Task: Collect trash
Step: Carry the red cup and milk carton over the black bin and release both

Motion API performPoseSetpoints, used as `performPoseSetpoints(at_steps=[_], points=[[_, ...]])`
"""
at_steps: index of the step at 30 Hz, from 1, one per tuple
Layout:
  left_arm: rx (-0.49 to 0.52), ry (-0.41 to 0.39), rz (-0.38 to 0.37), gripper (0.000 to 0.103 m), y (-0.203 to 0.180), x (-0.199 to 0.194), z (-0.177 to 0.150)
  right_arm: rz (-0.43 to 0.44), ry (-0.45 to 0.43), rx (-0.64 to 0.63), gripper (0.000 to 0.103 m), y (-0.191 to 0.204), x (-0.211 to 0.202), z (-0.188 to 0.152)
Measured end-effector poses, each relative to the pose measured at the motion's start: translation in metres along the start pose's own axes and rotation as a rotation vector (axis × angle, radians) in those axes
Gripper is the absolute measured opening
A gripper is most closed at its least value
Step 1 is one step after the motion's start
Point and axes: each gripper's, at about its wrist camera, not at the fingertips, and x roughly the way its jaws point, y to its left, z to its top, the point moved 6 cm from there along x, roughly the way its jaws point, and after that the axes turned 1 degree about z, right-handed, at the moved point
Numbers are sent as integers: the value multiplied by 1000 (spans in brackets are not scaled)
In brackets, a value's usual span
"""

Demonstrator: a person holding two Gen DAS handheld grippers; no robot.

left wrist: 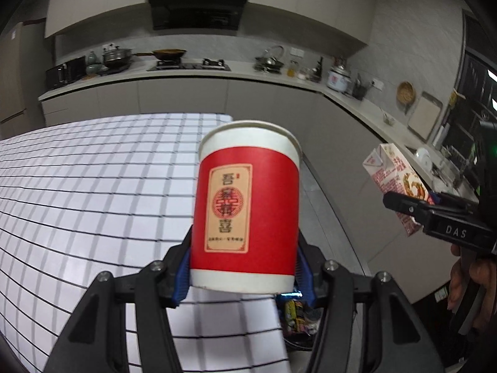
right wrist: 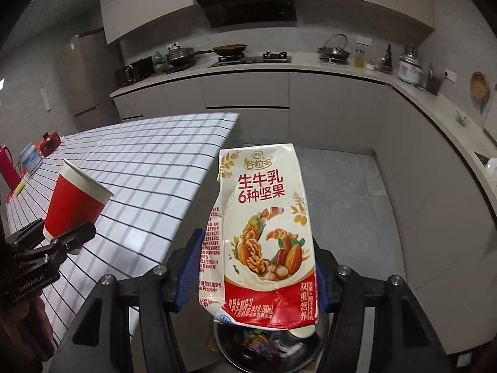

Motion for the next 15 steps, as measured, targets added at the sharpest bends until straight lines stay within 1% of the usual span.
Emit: performPoseSetpoints(at_steps=[8, 15], points=[[37, 59, -42, 57, -48, 15, -23, -27, 30, 68, 62, -53, 2, -34], [44, 106, -88, 57, -94, 33, -49, -34, 93, 64, 62, -79, 11, -75]])
